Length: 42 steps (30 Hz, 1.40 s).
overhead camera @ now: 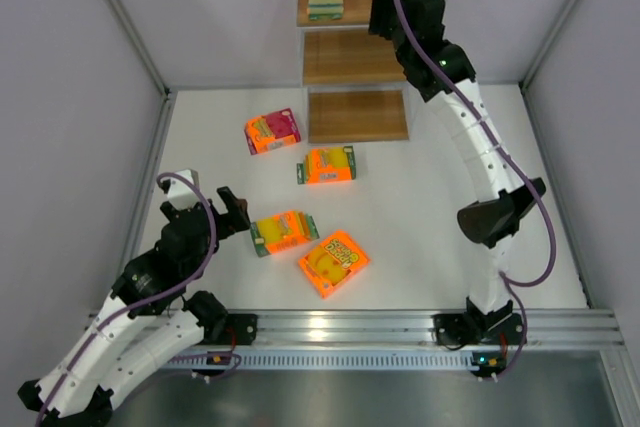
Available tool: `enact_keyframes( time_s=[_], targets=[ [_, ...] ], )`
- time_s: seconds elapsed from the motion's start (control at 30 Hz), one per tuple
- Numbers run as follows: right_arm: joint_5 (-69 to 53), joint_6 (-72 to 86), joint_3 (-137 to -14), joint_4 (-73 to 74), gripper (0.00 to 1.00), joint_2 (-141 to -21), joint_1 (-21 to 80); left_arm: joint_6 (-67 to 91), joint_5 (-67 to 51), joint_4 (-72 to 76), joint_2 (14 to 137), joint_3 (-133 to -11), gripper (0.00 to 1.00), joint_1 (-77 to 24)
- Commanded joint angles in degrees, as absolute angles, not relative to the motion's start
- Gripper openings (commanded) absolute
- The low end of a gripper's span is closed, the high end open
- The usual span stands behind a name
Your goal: Place and organize the cleaning sponges onto the shelf
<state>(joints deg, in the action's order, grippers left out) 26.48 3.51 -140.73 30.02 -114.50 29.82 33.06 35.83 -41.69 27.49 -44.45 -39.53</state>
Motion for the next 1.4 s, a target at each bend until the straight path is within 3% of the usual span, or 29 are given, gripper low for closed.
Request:
enact_keyframes(
  time_s=[0.0,0.37,0.6,0.83,0.93,1.37],
  targets=[
    [25.14,4.92,-142.65,24.18,0.44,-112.41,29.27,33.05,37.09,-42.1,27.07,-44.38,0.98,-39.64],
    [25.84,5.71,-143.17,23.56,0.45,-116.89,28.04,33.13,37.44,-42.01,27.16,-44.38,0.98,-39.64],
    [25.05,6.59,-143.61,22.15,0.52,-118.04,26.81,32.96,37.71,-42.1,27.6,-44.38,0.98,-39.64],
    [24.7,6.24,-143.79,23.82,0.9,-118.3,26.63,33.13,37.79,-42.1,27.68,-44.47,0.98,-39.64],
    [24.44,5.89,-143.88,24.34,0.99,-117.95,26.54,33.13,37.71,-42.1,27.69,-44.39,0.98,-39.64],
    [24.79,3.08,-143.88,21.62,0.98,-116.54,26.89,33.05,37.62,-42.1,27.33,-44.47,0.99,-39.64]
  ],
)
